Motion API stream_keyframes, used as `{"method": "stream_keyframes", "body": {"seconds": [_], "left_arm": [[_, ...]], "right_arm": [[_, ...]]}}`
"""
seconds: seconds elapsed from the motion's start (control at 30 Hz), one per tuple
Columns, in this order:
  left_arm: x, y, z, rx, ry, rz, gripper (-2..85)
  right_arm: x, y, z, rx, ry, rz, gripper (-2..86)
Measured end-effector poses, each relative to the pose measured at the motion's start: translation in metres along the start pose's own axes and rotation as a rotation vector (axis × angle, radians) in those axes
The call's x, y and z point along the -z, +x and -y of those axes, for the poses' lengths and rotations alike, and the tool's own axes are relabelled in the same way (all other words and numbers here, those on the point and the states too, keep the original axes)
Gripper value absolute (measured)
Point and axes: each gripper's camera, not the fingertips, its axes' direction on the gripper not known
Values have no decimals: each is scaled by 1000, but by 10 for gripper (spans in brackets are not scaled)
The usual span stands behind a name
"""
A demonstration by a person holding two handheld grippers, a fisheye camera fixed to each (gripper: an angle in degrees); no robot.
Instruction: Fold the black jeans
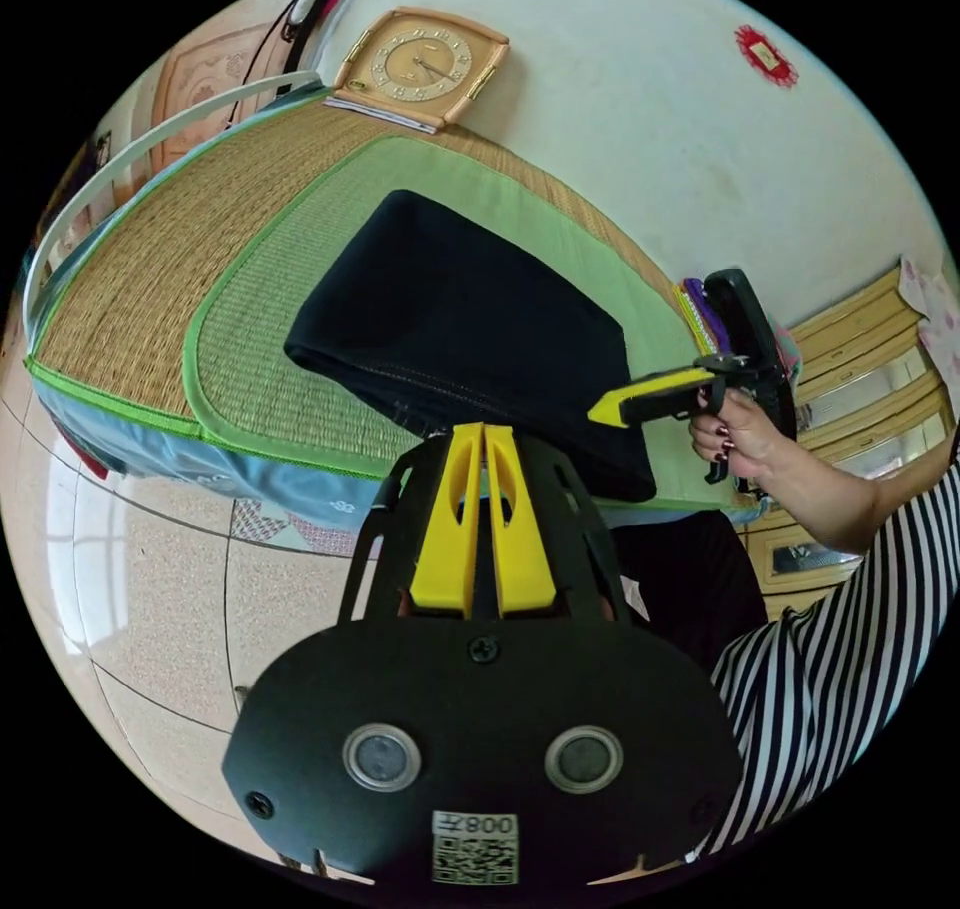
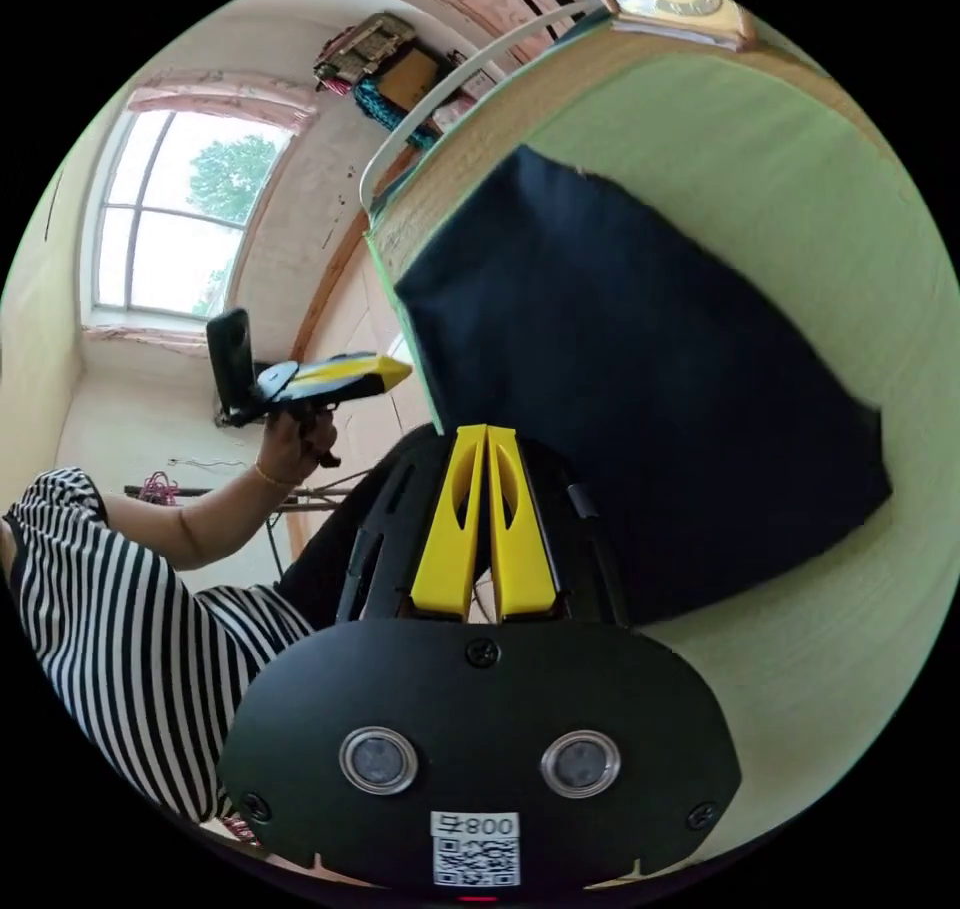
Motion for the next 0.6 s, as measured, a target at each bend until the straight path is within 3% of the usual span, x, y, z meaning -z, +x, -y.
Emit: {"method": "stream_keyframes", "body": {"seconds": [0.17,0.37,0.6], "left_arm": [[-21,24,-1,-74,-93,-53,3],[-47,74,-9,-208,-212,-186,16],[-84,133,-7,-361,-342,-161,56]], "right_arm": [[12,16,-54,-184,107,143,2],[58,13,-91,-230,180,194,5],[93,50,-181,-458,361,405,38]]}}
